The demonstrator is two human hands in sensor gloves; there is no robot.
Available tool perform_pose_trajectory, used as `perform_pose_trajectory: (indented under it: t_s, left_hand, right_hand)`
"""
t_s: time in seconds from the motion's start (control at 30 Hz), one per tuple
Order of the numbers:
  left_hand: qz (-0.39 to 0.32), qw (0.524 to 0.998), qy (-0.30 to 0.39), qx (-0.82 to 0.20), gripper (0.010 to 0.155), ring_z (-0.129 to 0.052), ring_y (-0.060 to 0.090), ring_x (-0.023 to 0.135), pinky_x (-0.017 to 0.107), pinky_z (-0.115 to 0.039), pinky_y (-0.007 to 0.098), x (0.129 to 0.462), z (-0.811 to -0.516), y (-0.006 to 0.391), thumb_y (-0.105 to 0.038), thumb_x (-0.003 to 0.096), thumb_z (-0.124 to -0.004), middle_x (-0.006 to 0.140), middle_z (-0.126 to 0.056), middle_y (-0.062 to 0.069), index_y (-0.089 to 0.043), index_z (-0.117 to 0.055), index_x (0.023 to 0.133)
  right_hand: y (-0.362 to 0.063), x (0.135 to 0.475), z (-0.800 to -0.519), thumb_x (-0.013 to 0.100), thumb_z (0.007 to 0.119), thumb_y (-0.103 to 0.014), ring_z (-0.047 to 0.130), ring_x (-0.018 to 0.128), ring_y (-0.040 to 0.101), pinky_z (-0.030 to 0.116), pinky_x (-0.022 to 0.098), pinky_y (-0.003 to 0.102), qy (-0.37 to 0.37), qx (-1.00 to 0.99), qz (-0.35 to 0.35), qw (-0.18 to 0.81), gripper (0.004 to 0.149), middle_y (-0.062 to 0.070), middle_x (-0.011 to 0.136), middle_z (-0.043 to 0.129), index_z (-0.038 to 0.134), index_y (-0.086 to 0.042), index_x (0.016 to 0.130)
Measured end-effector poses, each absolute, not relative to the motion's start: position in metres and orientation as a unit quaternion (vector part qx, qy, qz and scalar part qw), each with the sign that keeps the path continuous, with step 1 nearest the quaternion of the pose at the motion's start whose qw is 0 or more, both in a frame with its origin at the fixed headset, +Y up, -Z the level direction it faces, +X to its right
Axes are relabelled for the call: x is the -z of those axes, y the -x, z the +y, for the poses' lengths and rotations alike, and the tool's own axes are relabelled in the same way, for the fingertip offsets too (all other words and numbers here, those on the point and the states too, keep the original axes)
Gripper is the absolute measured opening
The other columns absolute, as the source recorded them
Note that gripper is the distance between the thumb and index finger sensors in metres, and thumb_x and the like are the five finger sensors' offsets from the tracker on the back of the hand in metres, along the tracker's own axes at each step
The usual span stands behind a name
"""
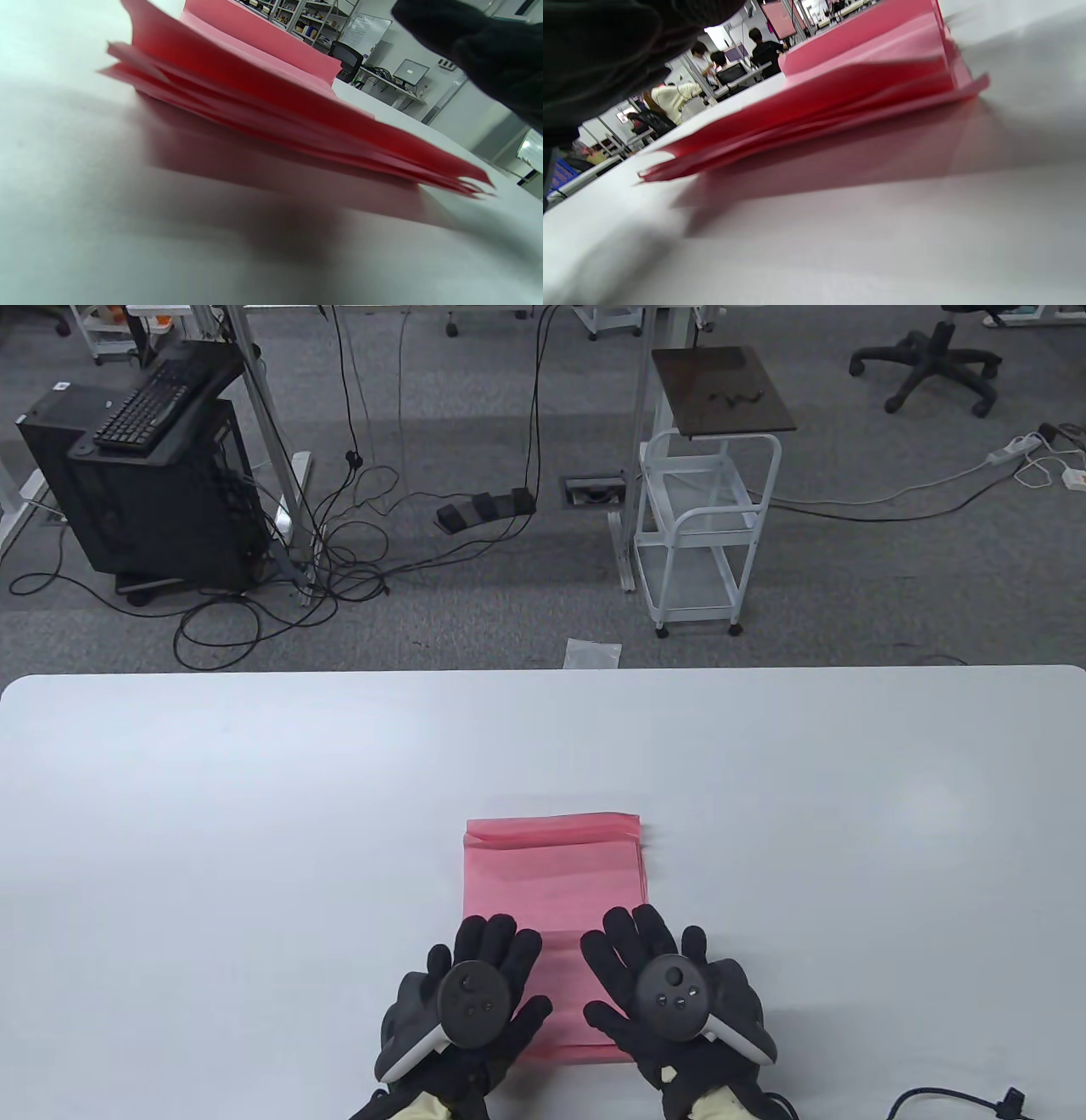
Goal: Unfold complexly folded papers and stack
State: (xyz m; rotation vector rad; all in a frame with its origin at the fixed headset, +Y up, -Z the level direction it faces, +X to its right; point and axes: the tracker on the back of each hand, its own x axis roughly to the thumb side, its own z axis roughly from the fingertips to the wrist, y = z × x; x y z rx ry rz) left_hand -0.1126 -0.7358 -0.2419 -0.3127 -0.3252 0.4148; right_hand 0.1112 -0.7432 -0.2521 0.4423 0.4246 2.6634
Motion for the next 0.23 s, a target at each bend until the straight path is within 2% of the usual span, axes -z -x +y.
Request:
perform_pose_trajectory:
  t_s: [0.1, 0.23]
  left_hand:
    - [-0.165, 0.952, 0.154, -0.208, 0.067, 0.012, 0.026, 0.105, 0.069, 0.004, 0.057, 0.2423, -0.7352, 0.112, -0.053, 0.0585, -0.05, 0.114, 0.008, -0.007, -0.034, -0.011, 0.11]
    - [-0.161, 0.951, 0.15, -0.215, 0.067, 0.012, 0.026, 0.105, 0.069, 0.004, 0.057, 0.2432, -0.7346, 0.1122, -0.053, 0.0585, -0.05, 0.114, 0.007, -0.007, -0.033, -0.012, 0.11]
  right_hand:
    - [-0.1141, 0.2546, -0.7436, 0.053, 0.059, -0.051, -0.011, 0.102, 0.009, -0.012, 0.067, 0.049, -0.146, -0.956, 0.135, 0.217, 0.064, -0.014, 0.117, 0.007, 0.026, -0.041, 0.108]
    - [-0.1159, 0.2544, -0.7478, 0.053, 0.059, -0.051, -0.012, 0.102, 0.009, -0.012, 0.067, 0.049, -0.145, -0.952, 0.15, 0.225, 0.064, -0.014, 0.117, 0.007, 0.026, -0.041, 0.108]
